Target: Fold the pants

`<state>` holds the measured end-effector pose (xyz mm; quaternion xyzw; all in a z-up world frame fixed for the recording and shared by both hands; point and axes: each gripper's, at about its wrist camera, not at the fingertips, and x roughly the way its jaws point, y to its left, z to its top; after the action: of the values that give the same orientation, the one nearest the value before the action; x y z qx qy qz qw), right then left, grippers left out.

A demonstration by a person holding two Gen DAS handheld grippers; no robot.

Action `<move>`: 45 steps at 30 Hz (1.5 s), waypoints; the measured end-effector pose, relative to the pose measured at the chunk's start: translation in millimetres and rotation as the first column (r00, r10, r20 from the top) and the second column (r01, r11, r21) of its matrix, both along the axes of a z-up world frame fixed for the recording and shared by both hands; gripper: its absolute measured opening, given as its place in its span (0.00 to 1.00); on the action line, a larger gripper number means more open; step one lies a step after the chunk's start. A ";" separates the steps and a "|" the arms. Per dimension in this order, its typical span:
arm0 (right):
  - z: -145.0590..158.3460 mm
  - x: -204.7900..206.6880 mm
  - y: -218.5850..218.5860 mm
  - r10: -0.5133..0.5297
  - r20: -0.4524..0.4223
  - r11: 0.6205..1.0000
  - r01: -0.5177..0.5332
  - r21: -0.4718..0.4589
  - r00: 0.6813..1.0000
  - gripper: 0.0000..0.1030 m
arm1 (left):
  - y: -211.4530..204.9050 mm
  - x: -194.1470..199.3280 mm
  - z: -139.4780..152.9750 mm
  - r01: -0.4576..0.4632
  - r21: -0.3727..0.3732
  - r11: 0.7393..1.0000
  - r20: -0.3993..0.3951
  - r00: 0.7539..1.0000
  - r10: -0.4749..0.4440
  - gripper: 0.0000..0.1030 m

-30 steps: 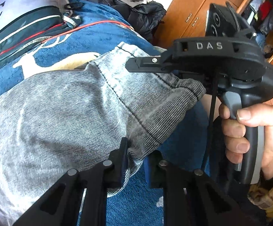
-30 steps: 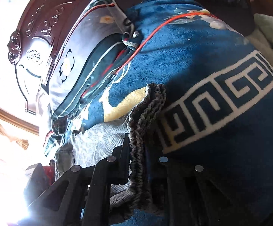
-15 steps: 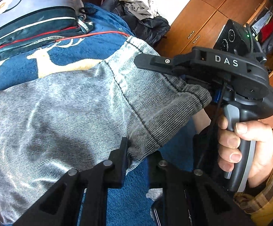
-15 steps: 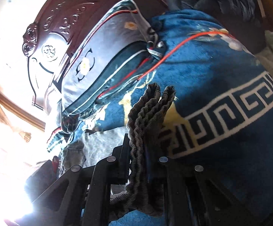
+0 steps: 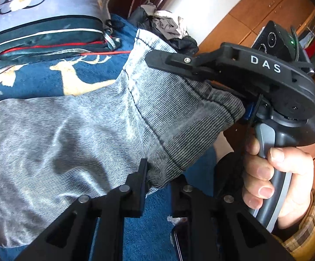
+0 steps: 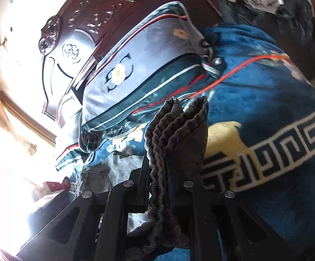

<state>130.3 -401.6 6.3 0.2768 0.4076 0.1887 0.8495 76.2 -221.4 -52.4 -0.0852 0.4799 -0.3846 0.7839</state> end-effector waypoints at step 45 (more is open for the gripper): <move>-31.3 11.4 169.4 0.228 -0.162 0.967 -0.243 -0.072 0.960 0.50 | 233.9 11.9 -33.4 -0.429 -0.055 0.902 -0.133 0.898 0.419 0.52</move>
<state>141.7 -232.3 -25.0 0.2007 0.5097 0.2479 0.7990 88.1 12.5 -85.9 -0.2427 0.4789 -0.2183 0.8149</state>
